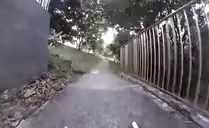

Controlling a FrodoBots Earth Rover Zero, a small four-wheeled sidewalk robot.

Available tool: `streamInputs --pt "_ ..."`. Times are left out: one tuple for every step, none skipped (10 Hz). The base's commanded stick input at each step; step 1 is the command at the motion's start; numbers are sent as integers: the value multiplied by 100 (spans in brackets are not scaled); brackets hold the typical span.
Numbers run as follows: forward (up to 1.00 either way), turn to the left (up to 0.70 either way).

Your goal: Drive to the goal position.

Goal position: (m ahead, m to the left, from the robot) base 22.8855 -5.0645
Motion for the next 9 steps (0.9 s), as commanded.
streamInputs --pt "70 -14" --pt "70 -14" --pt "70 -9" --pt "70 -3" --pt "70 0" --pt "70 0" --pt "70 0" --pt "70 0" --pt "70 0"
